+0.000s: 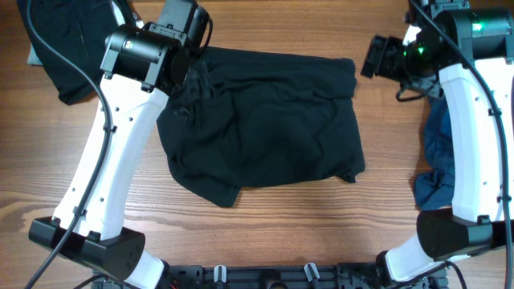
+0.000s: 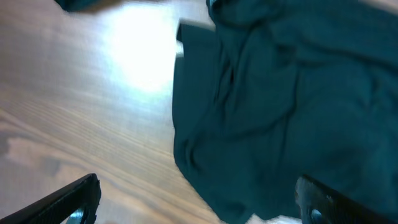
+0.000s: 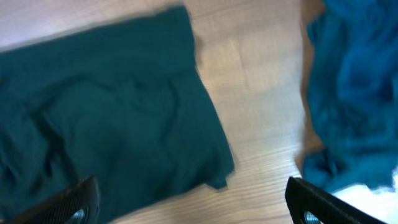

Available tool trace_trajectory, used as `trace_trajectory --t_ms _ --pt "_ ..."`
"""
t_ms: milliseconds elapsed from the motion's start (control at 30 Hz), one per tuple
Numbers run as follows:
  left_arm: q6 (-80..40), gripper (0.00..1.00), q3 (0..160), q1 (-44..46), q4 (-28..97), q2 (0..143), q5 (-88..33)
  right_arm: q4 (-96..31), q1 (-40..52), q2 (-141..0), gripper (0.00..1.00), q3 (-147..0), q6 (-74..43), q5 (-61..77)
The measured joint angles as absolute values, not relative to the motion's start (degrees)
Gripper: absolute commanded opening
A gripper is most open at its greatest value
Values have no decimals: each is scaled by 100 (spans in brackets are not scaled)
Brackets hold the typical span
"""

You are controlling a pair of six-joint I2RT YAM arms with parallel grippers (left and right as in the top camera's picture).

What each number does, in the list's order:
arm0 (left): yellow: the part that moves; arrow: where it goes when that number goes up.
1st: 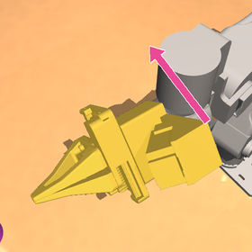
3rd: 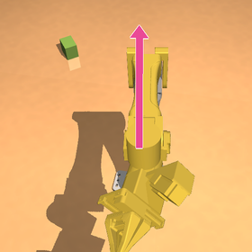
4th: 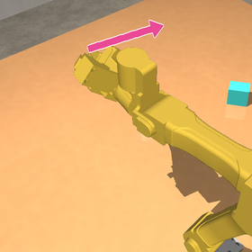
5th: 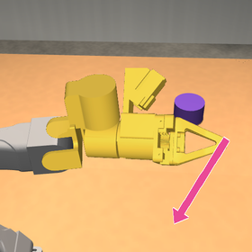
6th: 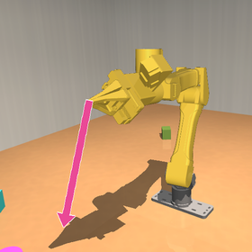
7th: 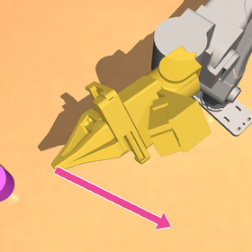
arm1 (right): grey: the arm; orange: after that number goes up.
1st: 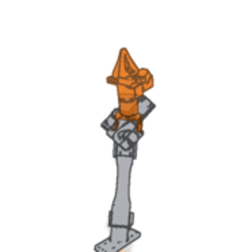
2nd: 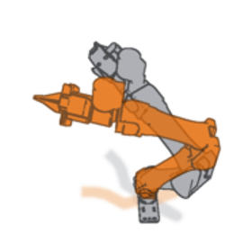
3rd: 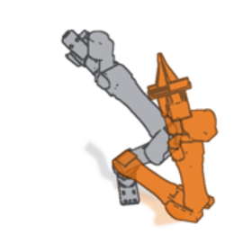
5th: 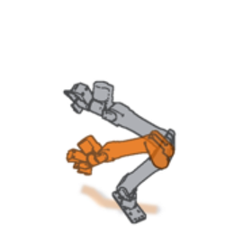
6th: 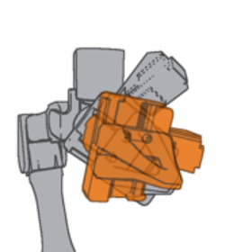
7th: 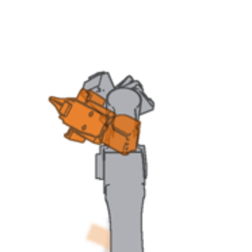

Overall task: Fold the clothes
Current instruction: 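Move both grippers to the shirt's bottom edge corners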

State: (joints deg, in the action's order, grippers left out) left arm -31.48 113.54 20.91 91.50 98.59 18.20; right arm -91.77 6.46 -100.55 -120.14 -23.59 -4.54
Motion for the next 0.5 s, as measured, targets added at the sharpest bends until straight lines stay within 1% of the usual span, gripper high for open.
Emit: trace_trajectory --t_ms 67,233,300,400,500 --pt "-3260 100 11354 2091 9596 9863 1673 -9177 679 -9913 94 -11909 -2392 -443" --pt "-3400 100 11275 2204 9644 9819 1466 -9196 829 -9194 95 -11196 -2585 -386" --pt "-3487 100 11233 2373 9642 9717 1406 -9227 893 -8748 99 -10827 -2724 -388" --pt "-3603 100 11205 2596 9640 9439 1365 -9105 961 -8090 100 -10200 -2849 -386" --pt "-3879 100 11072 2978 9609 8855 1376 -8794 996 -7286 100 -9421 -2910 -386"
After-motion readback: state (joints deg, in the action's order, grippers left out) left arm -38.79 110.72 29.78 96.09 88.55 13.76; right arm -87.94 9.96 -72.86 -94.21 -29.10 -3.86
